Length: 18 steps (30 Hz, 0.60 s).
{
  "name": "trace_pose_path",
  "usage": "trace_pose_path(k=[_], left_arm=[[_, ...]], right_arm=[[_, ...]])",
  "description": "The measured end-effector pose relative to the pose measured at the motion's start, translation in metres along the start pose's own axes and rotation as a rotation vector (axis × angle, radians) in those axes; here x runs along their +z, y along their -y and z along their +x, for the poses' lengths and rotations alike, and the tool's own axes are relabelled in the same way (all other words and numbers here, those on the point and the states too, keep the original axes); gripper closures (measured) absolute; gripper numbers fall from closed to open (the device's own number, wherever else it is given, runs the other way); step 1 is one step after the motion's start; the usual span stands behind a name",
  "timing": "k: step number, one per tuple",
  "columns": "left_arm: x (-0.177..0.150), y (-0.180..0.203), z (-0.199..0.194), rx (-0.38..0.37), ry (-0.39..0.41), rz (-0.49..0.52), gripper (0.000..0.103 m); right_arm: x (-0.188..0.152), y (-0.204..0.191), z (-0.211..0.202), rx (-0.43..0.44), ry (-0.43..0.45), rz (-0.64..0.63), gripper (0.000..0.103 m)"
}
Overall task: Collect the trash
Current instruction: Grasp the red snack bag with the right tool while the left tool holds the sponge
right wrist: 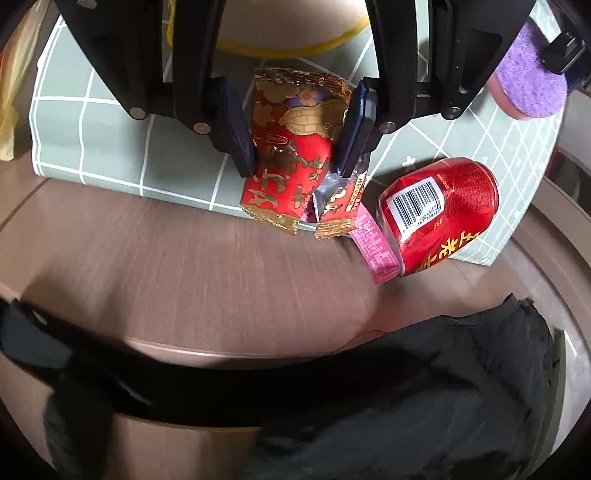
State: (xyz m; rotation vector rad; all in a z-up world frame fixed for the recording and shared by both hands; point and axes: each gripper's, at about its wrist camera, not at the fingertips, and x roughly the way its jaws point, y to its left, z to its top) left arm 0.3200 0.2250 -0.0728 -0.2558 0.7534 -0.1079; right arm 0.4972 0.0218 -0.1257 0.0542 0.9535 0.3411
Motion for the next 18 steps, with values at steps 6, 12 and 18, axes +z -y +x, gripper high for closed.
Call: trace_pose_path(k=[6, 12, 18], left_arm=[[0.0, 0.014, 0.001, -0.01, -0.015, -0.001, 0.069], [-0.003, 0.036, -0.002, -0.023, -0.026, 0.016, 0.069], [-0.012, 0.069, 0.004, -0.086, -0.067, 0.055, 0.069]], right_arm=[[-0.006, 0.005, -0.02, 0.06, 0.001, -0.036, 0.081], [-0.014, 0.027, -0.083, 0.142, 0.133, 0.007, 0.085], [-0.025, 0.047, -0.143, 0.157, 0.238, 0.024, 0.085]])
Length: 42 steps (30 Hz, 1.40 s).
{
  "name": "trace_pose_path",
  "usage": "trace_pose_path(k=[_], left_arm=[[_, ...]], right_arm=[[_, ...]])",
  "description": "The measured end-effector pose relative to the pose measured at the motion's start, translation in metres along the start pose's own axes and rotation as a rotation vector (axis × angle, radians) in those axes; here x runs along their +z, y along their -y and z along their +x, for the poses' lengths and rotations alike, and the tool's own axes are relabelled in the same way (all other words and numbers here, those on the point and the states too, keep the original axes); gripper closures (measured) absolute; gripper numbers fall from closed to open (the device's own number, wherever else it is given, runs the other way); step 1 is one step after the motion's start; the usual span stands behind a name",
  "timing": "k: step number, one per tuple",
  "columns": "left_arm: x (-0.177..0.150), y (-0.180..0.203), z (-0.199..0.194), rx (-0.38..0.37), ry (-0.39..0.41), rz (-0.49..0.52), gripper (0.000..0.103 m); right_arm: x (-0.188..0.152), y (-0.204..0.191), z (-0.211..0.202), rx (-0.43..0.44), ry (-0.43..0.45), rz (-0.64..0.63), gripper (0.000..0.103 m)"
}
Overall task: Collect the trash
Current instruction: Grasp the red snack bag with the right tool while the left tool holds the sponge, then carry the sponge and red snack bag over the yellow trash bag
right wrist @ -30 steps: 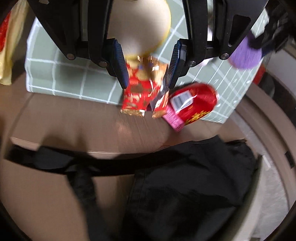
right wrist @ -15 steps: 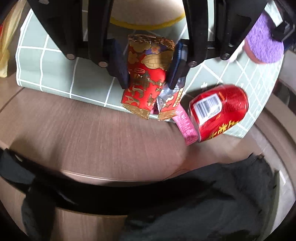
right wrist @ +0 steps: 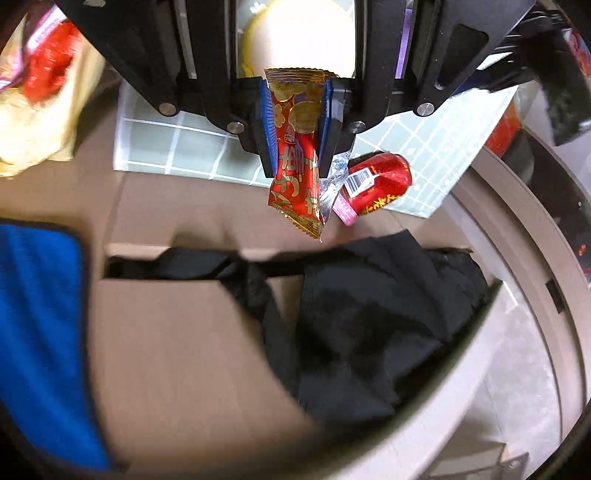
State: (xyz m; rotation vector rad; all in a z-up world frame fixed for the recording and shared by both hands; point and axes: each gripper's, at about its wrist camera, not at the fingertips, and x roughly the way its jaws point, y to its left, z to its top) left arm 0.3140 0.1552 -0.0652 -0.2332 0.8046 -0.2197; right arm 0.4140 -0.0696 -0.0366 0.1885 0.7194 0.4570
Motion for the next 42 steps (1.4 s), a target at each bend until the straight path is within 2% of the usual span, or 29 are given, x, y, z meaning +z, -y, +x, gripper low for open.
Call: trace_pose_path(k=[5, 16, 20, 22, 24, 29, 36, 38, 39, 40, 42], left_arm=[[-0.007, 0.03, 0.006, -0.012, -0.02, 0.042, 0.068], [-0.01, 0.066, 0.007, -0.013, -0.032, 0.088, 0.068], [-0.014, 0.075, 0.012, -0.071, -0.048, 0.095, 0.06], [-0.016, 0.079, 0.014, -0.062, -0.042, 0.105, 0.049], [-0.017, 0.081, 0.014, -0.041, -0.034, 0.107, 0.044], [-0.02, 0.078, 0.02, 0.019, -0.048, 0.085, 0.044], [-0.023, 0.069, 0.024, 0.032, -0.066, 0.036, 0.044], [-0.024, 0.07, 0.025, 0.046, -0.077, 0.037, 0.046], [-0.025, 0.07, 0.026, 0.045, -0.088, 0.031, 0.055], [-0.025, 0.069, 0.026, 0.037, -0.102, 0.017, 0.069], [-0.025, 0.071, 0.024, 0.044, -0.101, 0.008, 0.071]], right_arm=[[-0.017, -0.002, -0.034, -0.026, 0.019, -0.073, 0.085], [-0.077, 0.03, -0.065, -0.014, -0.047, -0.033, 0.085], [-0.092, 0.039, -0.067, -0.008, -0.069, -0.014, 0.085], [-0.099, 0.044, -0.068, -0.007, -0.079, -0.004, 0.084], [-0.104, 0.048, -0.069, -0.004, -0.088, 0.004, 0.084], [-0.112, 0.054, -0.073, -0.006, -0.099, 0.015, 0.084], [-0.112, 0.045, -0.083, -0.019, -0.077, -0.023, 0.083], [-0.11, 0.042, -0.087, -0.021, -0.066, -0.038, 0.083], [-0.109, 0.041, -0.088, -0.021, -0.062, -0.044, 0.083], [-0.108, 0.04, -0.091, -0.021, -0.055, -0.051, 0.083], [-0.105, 0.039, -0.095, -0.02, -0.045, -0.06, 0.083]])
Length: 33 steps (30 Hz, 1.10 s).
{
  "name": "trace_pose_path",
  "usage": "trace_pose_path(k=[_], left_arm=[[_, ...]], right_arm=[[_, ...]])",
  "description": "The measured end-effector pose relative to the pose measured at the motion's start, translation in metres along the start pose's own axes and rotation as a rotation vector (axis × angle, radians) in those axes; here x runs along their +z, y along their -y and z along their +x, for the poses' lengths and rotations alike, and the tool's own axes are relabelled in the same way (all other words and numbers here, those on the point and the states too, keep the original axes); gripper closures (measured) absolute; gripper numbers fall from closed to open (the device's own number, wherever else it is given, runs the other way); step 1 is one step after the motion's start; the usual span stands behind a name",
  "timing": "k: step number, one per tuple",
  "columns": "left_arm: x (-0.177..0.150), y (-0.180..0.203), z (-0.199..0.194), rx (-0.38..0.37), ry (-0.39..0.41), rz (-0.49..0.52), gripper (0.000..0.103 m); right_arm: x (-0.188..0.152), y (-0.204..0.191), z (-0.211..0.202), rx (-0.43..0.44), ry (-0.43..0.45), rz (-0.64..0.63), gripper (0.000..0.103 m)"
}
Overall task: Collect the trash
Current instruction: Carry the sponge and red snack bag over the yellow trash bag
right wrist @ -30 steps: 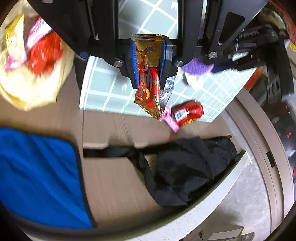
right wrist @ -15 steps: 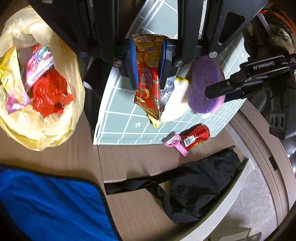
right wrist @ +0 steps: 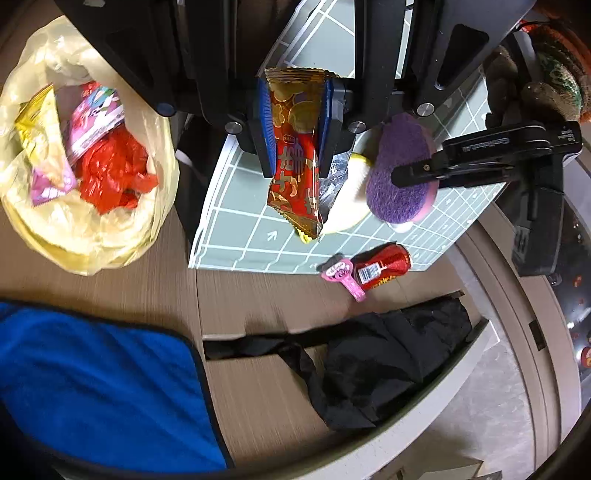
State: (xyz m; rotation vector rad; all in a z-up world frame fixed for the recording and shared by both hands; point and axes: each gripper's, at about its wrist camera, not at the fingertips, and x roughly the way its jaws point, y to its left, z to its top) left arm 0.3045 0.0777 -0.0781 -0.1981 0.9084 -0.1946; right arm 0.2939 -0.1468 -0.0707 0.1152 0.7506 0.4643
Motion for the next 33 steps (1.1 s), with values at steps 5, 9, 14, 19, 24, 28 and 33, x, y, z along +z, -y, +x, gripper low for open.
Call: trace_pose_path(k=[5, 9, 14, 19, 24, 28, 33], left_arm=[[0.004, 0.021, -0.025, 0.01, 0.084, 0.049, 0.072], [0.008, 0.043, -0.05, 0.001, 0.151, 0.082, 0.072], [0.007, 0.083, -0.079, -0.025, 0.237, 0.139, 0.072], [-0.001, 0.129, -0.102, -0.04, 0.344, 0.202, 0.072], [-0.003, 0.167, -0.114, -0.055, 0.411, 0.252, 0.071], [-0.002, 0.192, -0.114, -0.069, 0.429, 0.288, 0.071], [0.003, 0.213, -0.107, -0.089, 0.436, 0.324, 0.071]], right_arm=[[0.009, -0.006, -0.021, -0.016, 0.047, -0.053, 0.083], [0.018, -0.007, -0.047, -0.036, 0.099, -0.094, 0.083], [0.025, 0.0, -0.093, -0.088, 0.183, -0.126, 0.083], [0.03, 0.016, -0.139, -0.154, 0.258, -0.133, 0.083], [0.03, 0.044, -0.177, -0.208, 0.315, -0.097, 0.083], [0.03, 0.061, -0.196, -0.238, 0.348, -0.068, 0.083], [0.031, 0.078, -0.205, -0.272, 0.366, -0.056, 0.083]])
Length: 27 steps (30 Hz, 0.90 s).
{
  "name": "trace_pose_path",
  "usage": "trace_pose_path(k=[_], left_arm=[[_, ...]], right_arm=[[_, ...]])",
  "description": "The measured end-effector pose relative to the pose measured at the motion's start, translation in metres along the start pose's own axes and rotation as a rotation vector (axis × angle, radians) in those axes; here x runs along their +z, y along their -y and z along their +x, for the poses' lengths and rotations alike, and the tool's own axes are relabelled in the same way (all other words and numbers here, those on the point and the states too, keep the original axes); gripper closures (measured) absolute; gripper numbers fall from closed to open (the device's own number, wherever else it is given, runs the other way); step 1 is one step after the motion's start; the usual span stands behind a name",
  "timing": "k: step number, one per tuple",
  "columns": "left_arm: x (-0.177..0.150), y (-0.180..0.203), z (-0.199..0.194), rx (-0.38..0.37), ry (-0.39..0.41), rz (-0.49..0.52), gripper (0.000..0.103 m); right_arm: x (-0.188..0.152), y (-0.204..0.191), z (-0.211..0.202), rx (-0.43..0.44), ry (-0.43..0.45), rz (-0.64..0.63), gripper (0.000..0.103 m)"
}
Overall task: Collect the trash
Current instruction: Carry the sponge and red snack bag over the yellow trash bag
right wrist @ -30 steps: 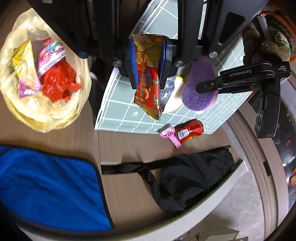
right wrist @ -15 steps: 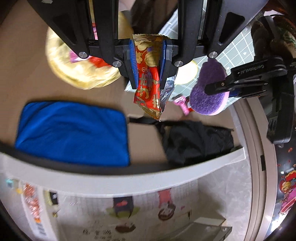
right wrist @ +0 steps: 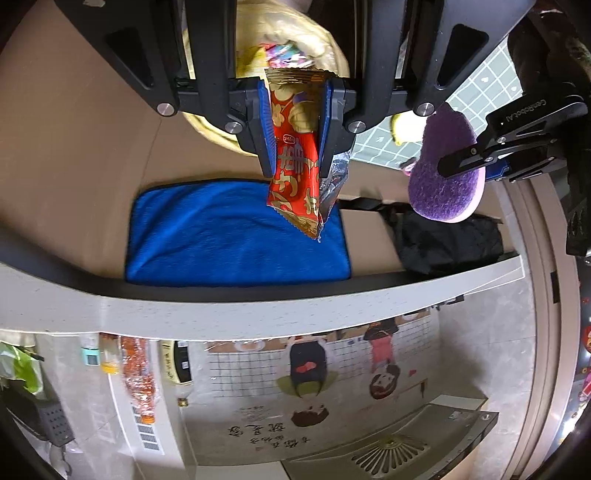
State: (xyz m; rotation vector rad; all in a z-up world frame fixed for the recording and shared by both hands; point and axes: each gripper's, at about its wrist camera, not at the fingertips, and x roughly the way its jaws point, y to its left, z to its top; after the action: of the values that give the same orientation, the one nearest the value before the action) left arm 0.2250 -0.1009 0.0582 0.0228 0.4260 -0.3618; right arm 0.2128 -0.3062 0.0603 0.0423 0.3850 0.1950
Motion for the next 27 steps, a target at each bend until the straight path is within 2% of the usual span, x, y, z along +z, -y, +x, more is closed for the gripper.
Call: trace_pose_path(k=[8, 27], left_arm=[[0.0, 0.014, 0.027, -0.024, -0.022, 0.001, 0.071], [-0.021, 0.007, 0.095, -0.063, -0.117, -0.032, 0.071]], right_arm=[[-0.007, 0.02, 0.017, -0.016, -0.024, 0.034, 0.083], [-0.026, 0.04, 0.065, -0.038, -0.105, 0.06, 0.083]])
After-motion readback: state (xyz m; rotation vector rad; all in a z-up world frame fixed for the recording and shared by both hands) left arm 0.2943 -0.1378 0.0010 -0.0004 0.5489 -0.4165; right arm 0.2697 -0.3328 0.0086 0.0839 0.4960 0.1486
